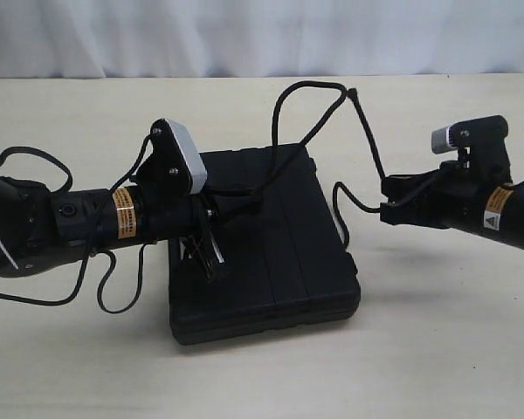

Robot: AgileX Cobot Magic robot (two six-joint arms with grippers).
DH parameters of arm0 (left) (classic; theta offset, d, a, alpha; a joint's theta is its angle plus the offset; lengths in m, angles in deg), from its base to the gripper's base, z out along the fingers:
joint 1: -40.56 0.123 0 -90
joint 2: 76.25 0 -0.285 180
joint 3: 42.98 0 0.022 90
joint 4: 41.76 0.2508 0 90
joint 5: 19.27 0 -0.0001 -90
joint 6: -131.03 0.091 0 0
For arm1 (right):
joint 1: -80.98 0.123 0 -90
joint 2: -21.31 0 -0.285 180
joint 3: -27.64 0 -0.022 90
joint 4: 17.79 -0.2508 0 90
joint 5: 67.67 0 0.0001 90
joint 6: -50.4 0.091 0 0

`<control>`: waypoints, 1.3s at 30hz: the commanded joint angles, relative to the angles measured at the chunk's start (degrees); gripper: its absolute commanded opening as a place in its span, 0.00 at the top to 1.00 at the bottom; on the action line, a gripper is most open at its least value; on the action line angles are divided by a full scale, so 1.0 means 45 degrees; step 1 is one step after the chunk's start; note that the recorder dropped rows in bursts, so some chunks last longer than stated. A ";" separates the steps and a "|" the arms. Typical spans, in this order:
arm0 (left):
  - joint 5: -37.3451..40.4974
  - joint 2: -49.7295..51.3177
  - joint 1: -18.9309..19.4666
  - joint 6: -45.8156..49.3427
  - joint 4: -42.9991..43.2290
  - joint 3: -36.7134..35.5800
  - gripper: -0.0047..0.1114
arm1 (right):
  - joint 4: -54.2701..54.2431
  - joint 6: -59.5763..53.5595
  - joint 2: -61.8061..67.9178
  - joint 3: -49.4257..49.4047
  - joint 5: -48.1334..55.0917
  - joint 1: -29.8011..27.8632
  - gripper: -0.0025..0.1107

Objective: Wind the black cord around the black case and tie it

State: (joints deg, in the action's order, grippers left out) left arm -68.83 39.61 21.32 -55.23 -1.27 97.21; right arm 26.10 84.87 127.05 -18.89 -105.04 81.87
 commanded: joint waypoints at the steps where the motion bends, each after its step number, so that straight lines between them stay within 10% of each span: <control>1: -0.0222 0.0012 0.0007 -0.0332 0.0221 0.0016 0.96 | 0.0788 -0.0466 -0.0088 -0.0089 -0.0340 -0.0011 0.94; 39: -0.0681 0.0012 -0.0017 -0.0177 0.2189 0.0016 0.96 | 0.0068 -0.3424 0.1029 0.0910 -0.4115 0.1806 0.94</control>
State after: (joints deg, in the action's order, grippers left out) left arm -70.83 39.61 21.32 -56.13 7.76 97.31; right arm 27.72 70.20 131.62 -15.11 -122.42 89.68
